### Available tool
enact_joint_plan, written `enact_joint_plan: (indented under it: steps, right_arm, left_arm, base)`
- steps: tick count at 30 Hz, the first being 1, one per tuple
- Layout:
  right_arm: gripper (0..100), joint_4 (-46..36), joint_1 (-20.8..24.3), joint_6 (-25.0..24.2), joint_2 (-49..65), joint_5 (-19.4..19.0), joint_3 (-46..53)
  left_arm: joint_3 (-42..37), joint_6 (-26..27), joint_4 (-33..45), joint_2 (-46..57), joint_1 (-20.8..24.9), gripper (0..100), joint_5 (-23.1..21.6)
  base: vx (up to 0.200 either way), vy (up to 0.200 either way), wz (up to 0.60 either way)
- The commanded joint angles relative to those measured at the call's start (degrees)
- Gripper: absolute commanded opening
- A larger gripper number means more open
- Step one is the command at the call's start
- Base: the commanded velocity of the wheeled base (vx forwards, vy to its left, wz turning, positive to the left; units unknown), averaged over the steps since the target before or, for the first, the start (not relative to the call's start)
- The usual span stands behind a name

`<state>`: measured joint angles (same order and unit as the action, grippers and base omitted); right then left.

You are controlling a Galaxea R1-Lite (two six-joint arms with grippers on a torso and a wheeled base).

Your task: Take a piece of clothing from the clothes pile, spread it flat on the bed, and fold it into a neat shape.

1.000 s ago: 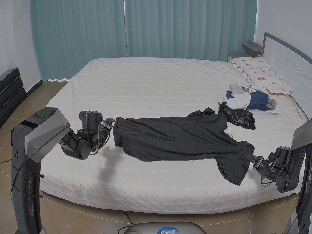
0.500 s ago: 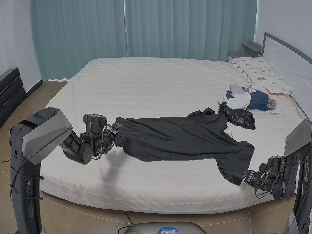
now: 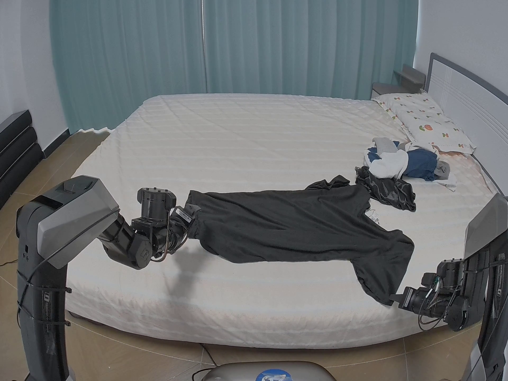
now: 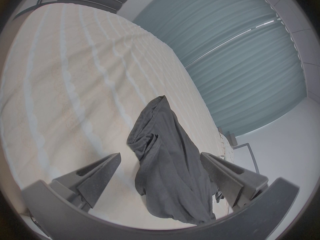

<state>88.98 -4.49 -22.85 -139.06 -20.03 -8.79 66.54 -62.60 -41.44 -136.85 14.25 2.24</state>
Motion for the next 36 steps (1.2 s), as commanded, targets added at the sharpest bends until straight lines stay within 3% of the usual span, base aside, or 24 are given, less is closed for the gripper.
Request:
enact_joint_plan:
  steps: [1, 6, 8, 13, 19, 36]
  right_arm:
    - [0, -0.1, -1.1, 2.3, 2.7, 0.0, 3.4]
    - [0, -2.2, -4.0, 8.1, 5.3, 0.0, 5.9]
    - [0, -6.4, -6.9, 13.8, 6.8, 0.0, 6.3]
    - [0, -14.4, -10.5, 21.4, 9.1, 0.0, 5.8]
    - [0, -15.3, -14.1, 22.0, 9.7, 0.0, 2.9]
    - [0, -14.6, -13.1, 20.6, 7.2, -0.6, -0.6]
  left_arm:
    - [-0.9, 0.0, 0.1, 0.0, 0.8, 100, 0.0]
    - [-2.3, 2.4, 0.6, 0.3, 2.2, 100, 0.0]
    - [-3.3, 4.6, 0.7, 0.3, 3.3, 100, 0.1]
    - [-3.7, 5.0, 1.6, 0.3, 4.8, 100, 0.1]
    - [-2.2, 7.2, 4.0, -0.5, 6.1, 100, 0.1]
    - [10.1, 10.0, 11.1, -7.4, 7.8, 100, 0.7]
  base:
    - [0.0, 0.0, 0.0]
    - [0.0, 0.0, 0.0]
    - [0.0, 0.0, 0.0]
    - [0.0, 0.0, 0.0]
    - [0.0, 0.0, 0.0]
    - [0.0, 0.0, 0.0]
